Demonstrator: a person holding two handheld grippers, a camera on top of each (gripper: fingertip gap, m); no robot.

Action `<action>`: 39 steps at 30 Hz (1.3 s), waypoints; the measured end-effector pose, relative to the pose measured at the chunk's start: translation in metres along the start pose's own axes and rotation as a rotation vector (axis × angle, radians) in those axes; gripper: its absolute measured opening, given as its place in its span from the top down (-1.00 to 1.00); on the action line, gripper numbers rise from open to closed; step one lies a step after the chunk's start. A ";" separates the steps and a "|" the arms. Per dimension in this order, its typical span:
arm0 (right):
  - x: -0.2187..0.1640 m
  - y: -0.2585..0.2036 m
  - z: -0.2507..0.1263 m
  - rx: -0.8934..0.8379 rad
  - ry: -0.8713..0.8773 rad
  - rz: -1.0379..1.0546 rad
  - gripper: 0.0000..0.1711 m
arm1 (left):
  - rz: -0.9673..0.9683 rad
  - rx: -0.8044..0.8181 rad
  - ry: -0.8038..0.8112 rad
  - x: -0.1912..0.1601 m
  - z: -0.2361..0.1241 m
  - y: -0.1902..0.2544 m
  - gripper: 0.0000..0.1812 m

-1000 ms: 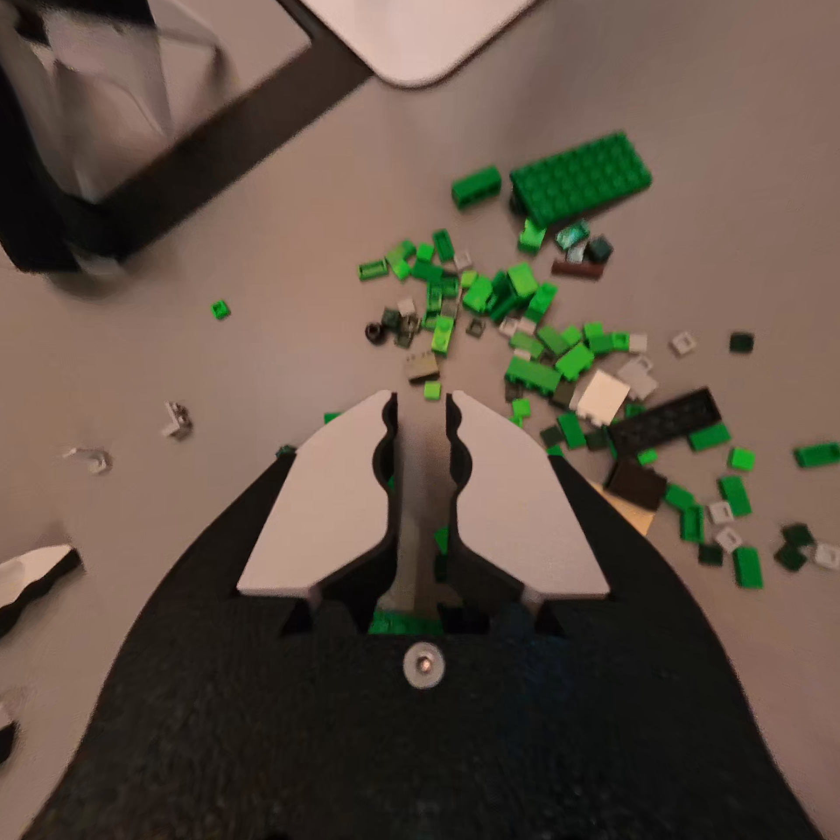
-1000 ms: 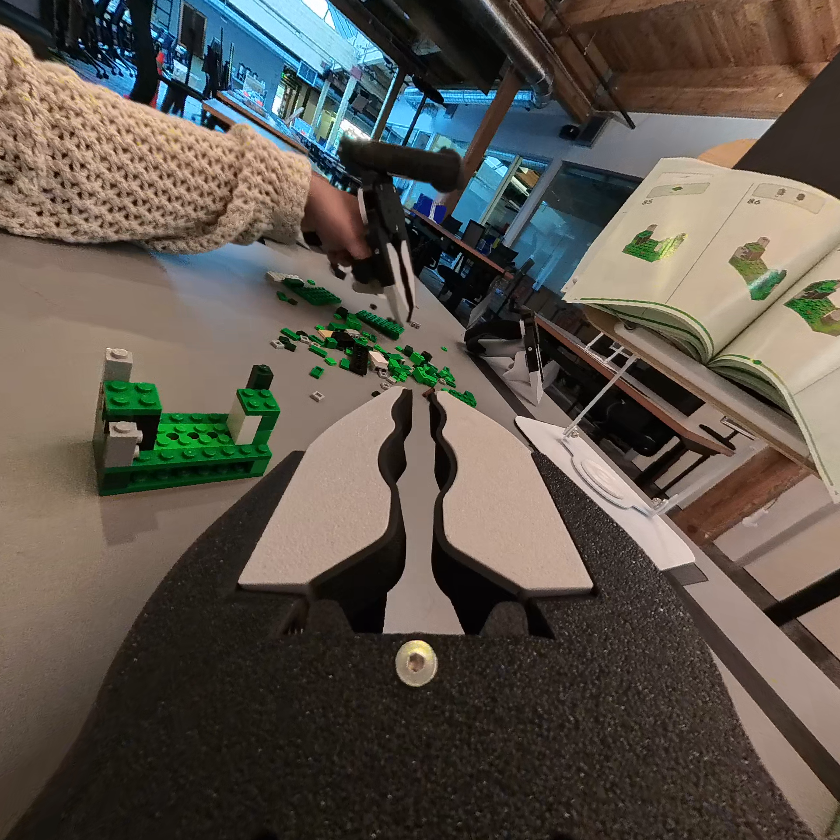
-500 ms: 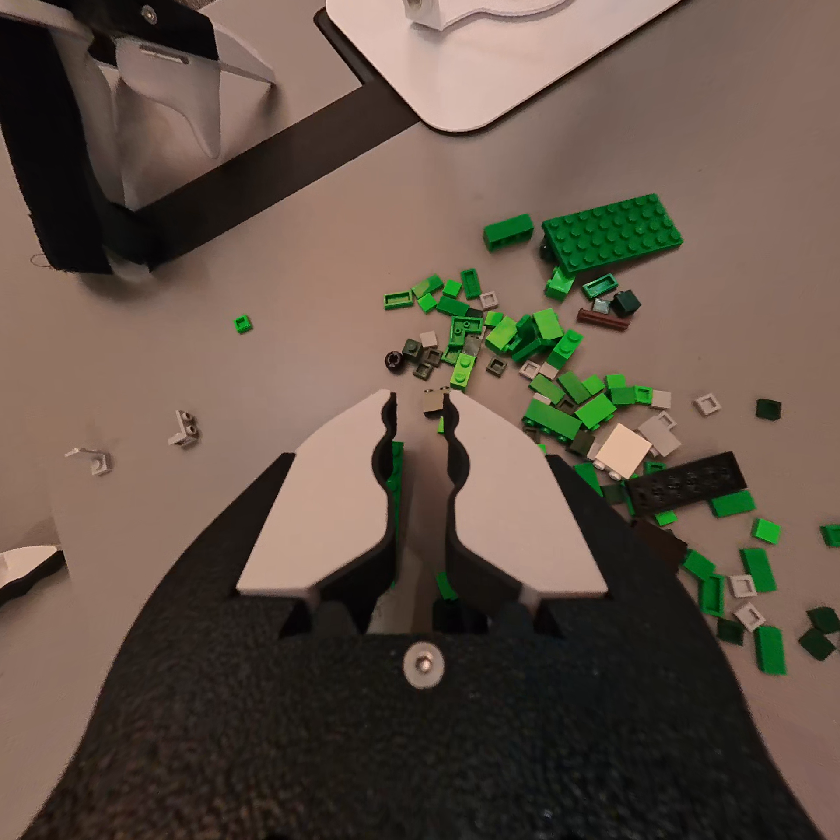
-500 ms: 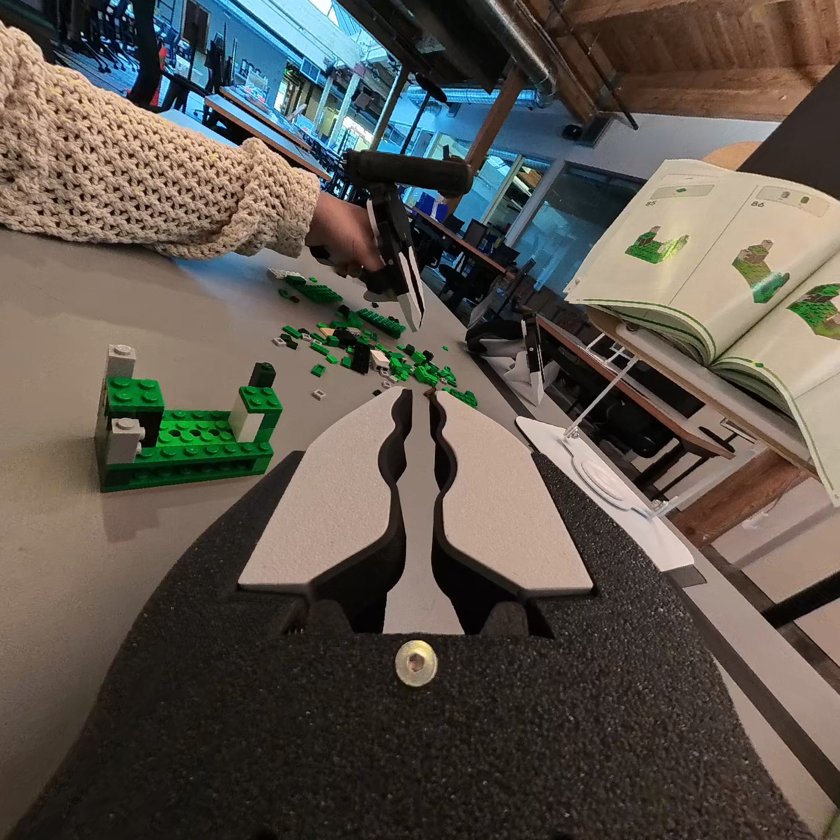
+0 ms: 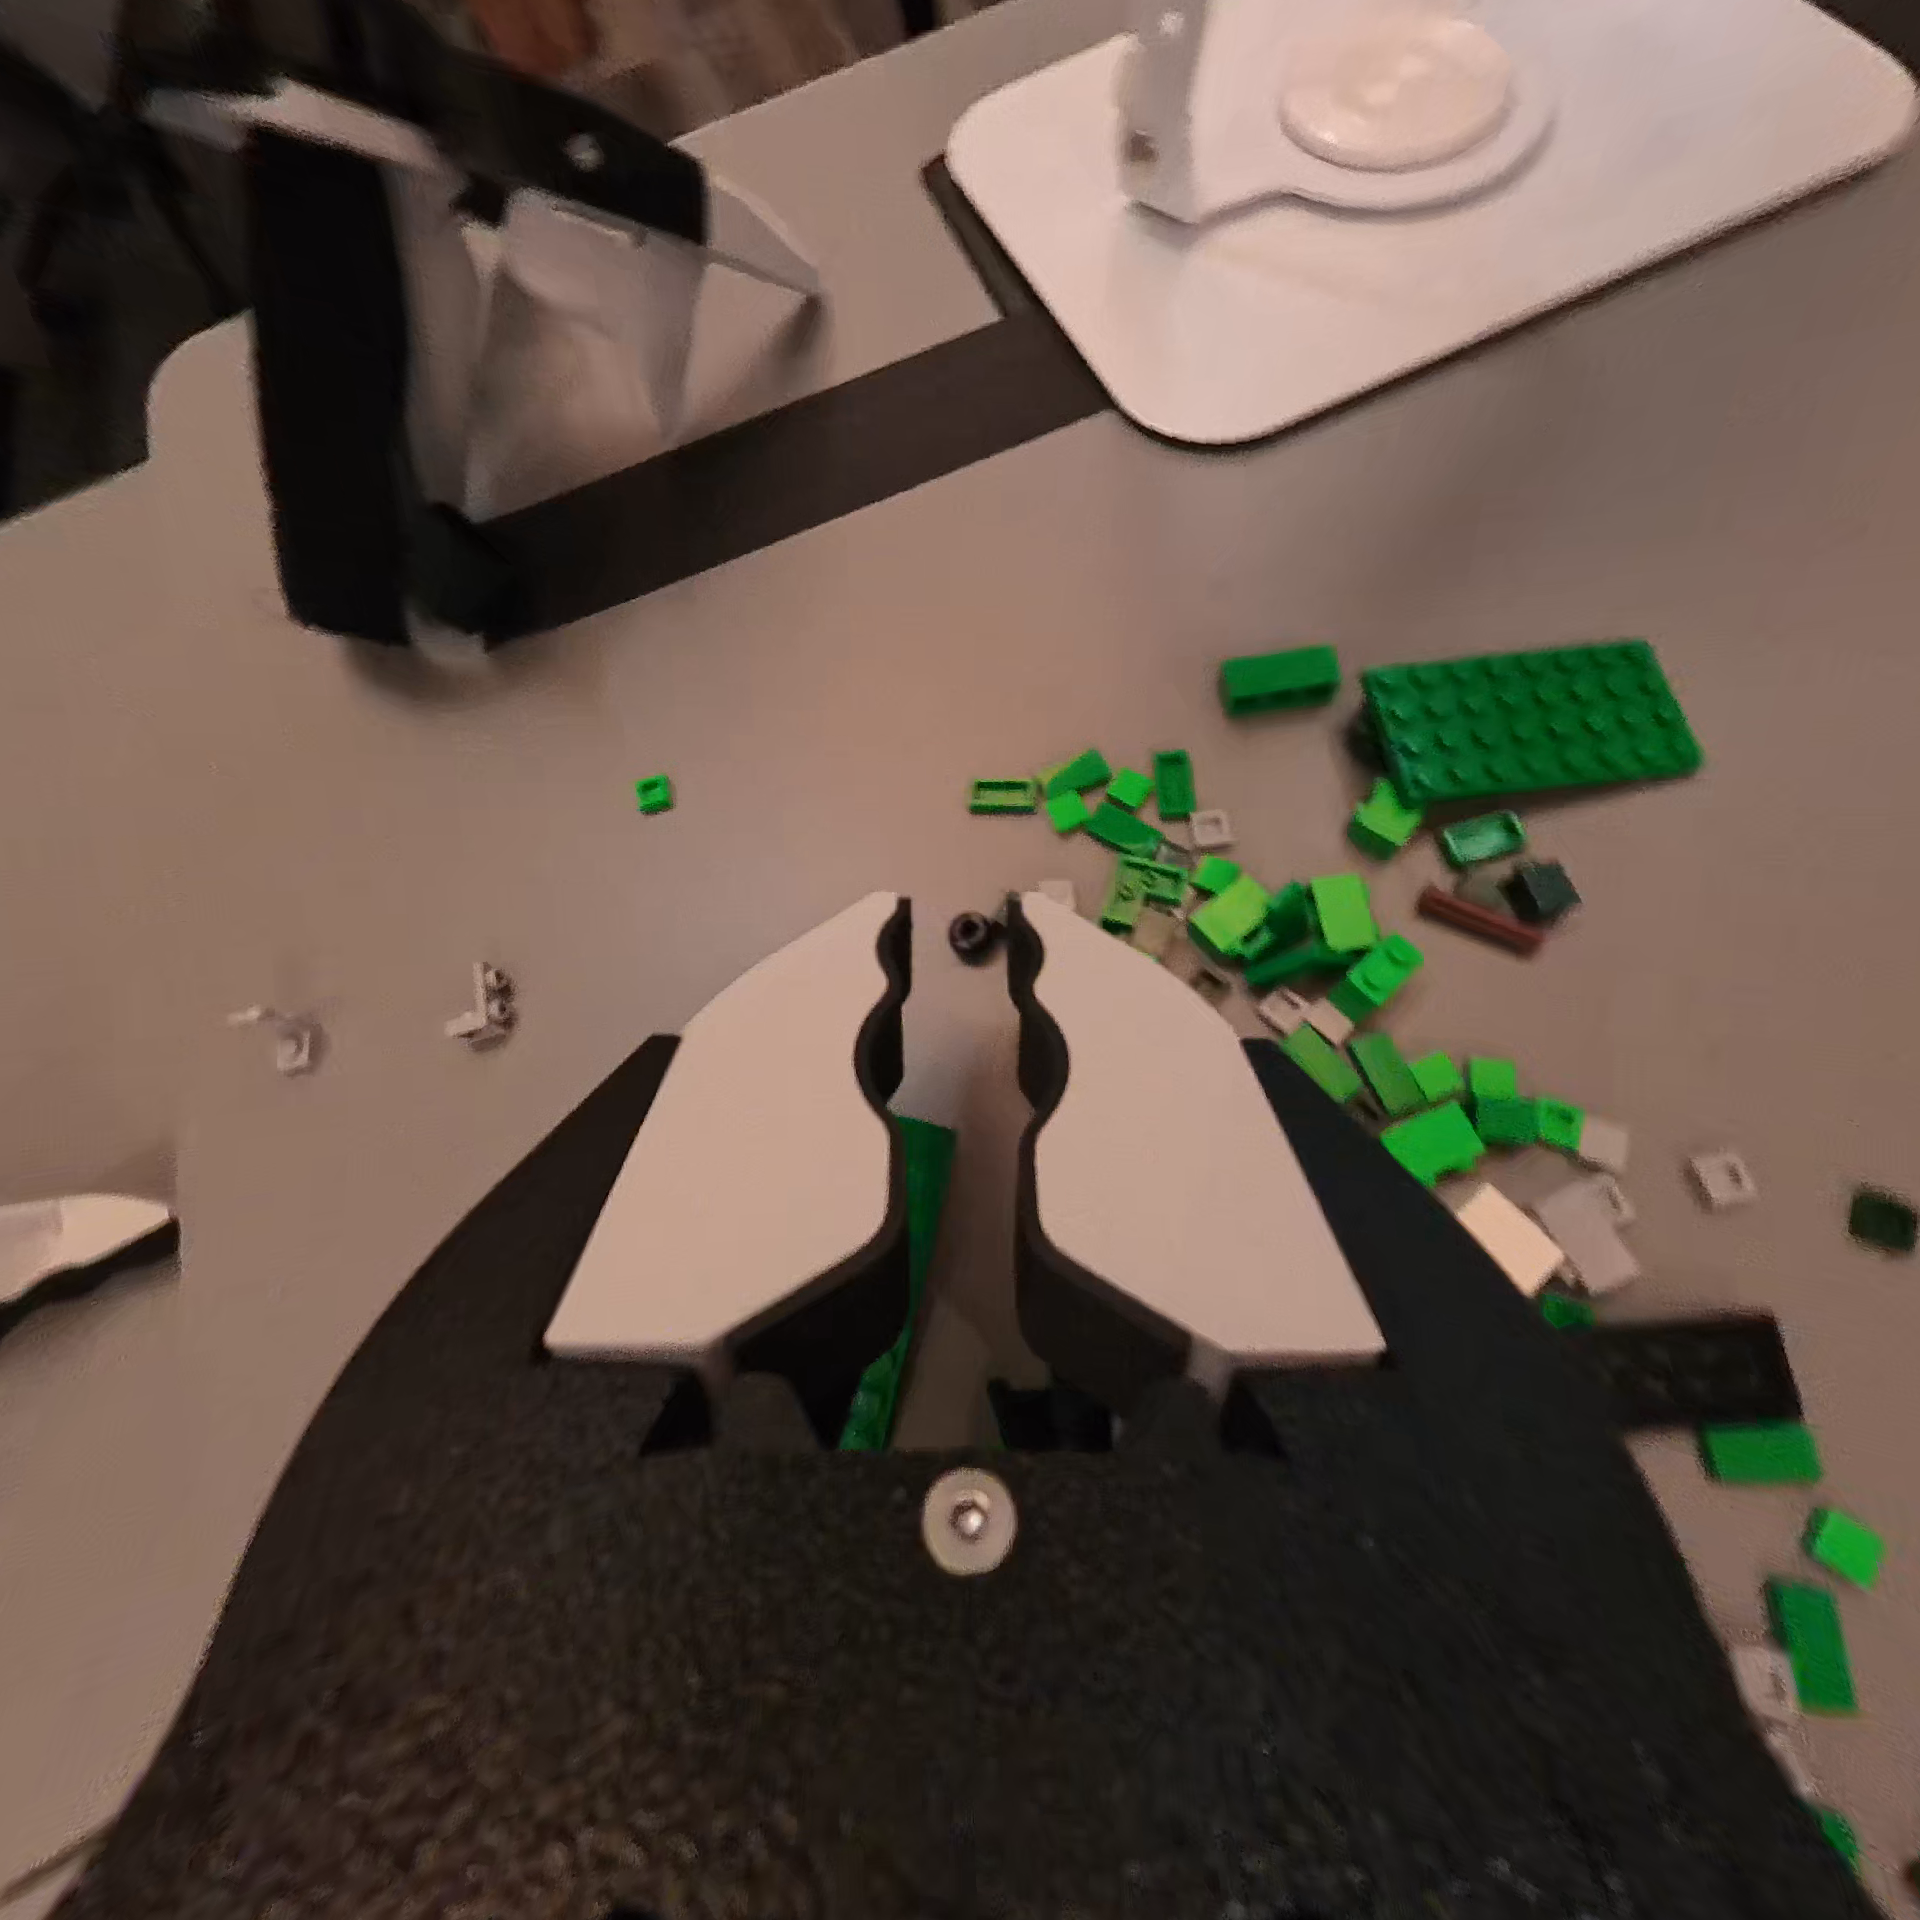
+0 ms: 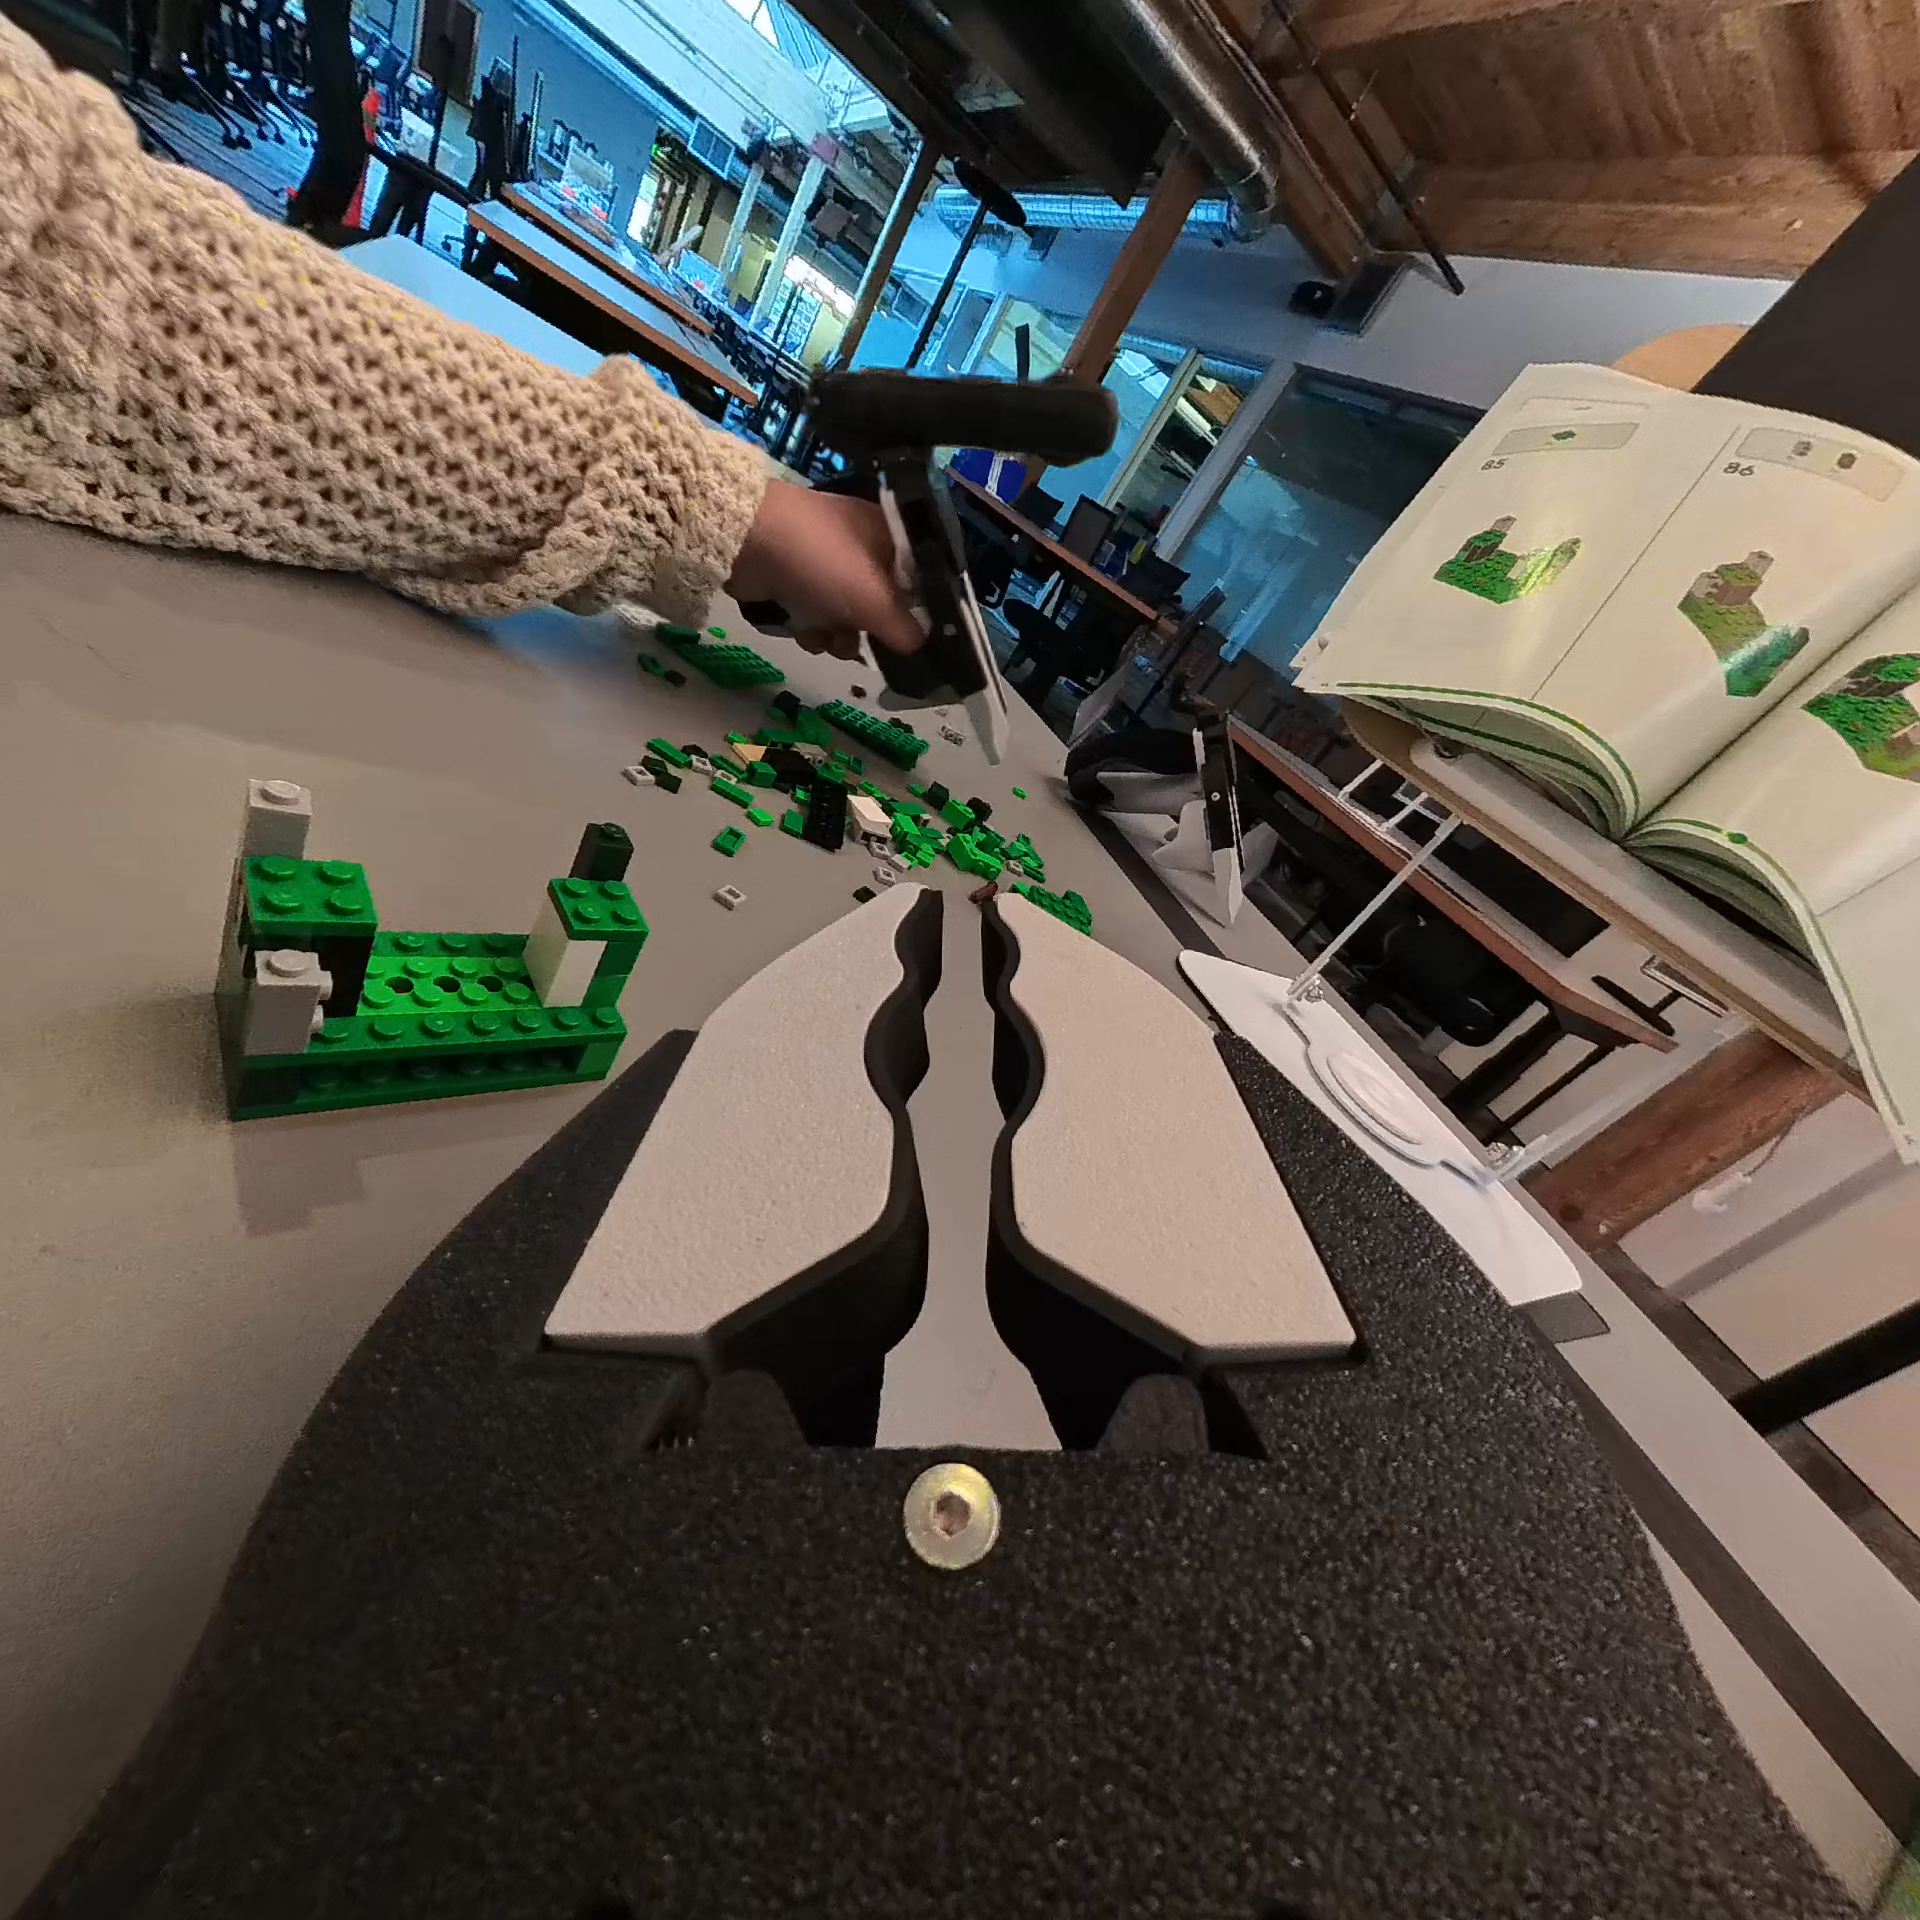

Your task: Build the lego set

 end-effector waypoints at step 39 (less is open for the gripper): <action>-0.006 -0.005 0.005 0.012 0.001 -0.022 0.93 | -0.360 -0.110 -0.729 -0.031 0.004 0.006 0.94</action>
Point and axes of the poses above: each gripper's, where its closed fingertips meet, z out along the fingers, x out of its top, y = z × x across the jaws, the point moved 1 cm from there along -z, back along the fingers, and after that the axes turned 12 degrees about -x, right-handed, at the moved point
